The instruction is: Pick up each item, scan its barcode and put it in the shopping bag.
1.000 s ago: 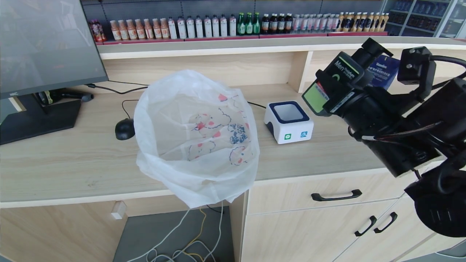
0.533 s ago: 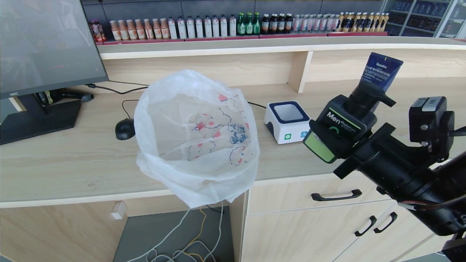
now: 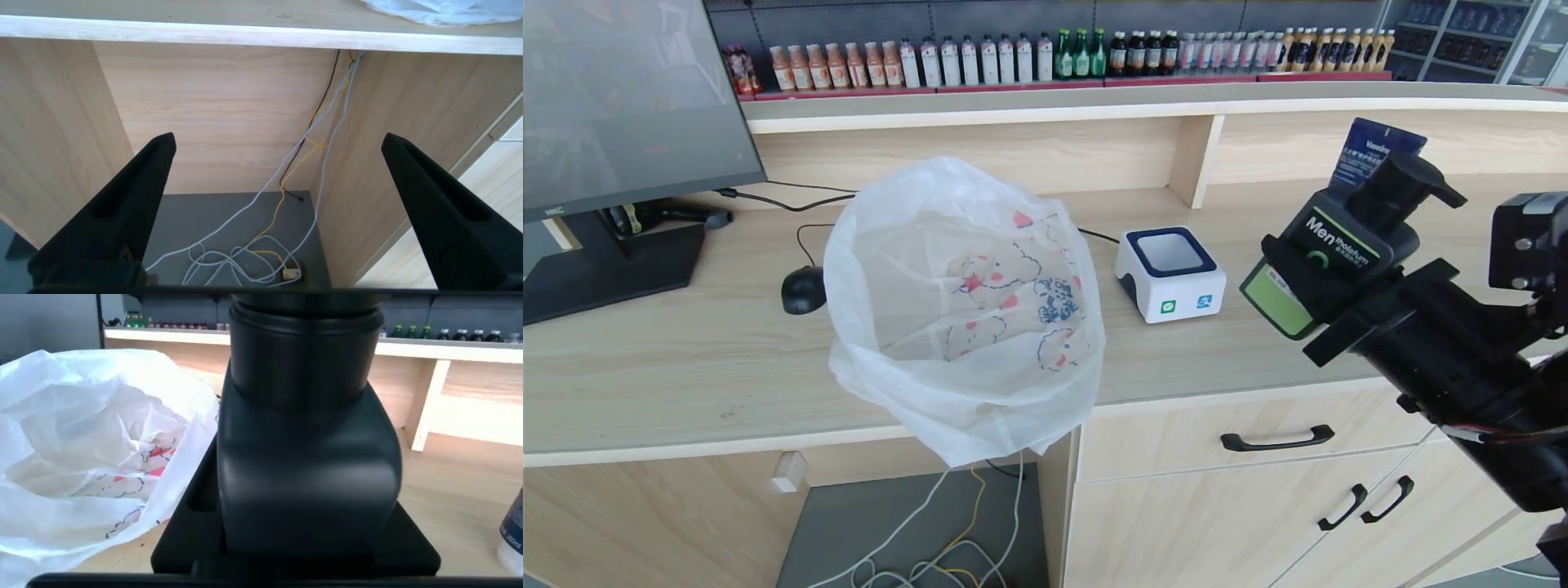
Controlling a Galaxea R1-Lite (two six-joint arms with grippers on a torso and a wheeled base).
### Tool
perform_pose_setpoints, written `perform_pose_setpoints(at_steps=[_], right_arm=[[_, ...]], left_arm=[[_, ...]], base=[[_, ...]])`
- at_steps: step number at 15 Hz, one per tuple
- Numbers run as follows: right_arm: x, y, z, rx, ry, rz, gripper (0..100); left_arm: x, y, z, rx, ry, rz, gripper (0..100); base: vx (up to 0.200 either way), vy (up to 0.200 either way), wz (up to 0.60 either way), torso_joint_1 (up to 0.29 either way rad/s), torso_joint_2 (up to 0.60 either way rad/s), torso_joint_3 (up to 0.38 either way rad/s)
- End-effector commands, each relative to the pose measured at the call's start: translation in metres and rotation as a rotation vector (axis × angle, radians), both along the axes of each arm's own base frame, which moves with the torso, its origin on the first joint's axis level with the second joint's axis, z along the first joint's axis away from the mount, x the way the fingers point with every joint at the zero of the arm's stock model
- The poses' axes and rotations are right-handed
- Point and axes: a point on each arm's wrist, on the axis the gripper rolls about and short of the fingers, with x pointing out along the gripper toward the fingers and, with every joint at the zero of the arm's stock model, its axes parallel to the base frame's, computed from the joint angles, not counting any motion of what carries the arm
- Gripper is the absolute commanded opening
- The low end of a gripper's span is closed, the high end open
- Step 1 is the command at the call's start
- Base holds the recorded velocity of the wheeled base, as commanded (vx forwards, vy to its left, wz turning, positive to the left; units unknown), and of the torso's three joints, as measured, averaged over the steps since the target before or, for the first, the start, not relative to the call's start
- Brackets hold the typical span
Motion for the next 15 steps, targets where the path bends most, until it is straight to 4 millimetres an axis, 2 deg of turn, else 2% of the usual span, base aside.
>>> perform_pose_setpoints(at_steps=[1,9,12,15], right_arm=[[0.005,0.001,0.001,0.005,-0.003,-0.006,0],[0.017,0.008,0.014,0.031,-0.052,-0.004,0],[0.026,0.013,0.013,0.032,-0.053,0.000,0],[0.036,0.023,0.003,0.017,-0.023,0.018,0]], left_arm=[[0.000,0.000,0.000,-0.001,0.000,0.001,100],[0.000,0.000,0.000,-0.004,0.001,0.001,100],[0.000,0.000,0.000,-0.006,0.001,0.001,100],[0.000,0.000,0.000,-0.006,0.001,0.001,100]], base=[[0.000,0.000,0.00,0.000,0.00,0.000],[0.000,0.200,0.00,0.003,0.00,0.001],[0.000,0.200,0.00,0.007,0.00,0.004],[0.000,0.200,0.00,0.010,0.00,-0.001]])
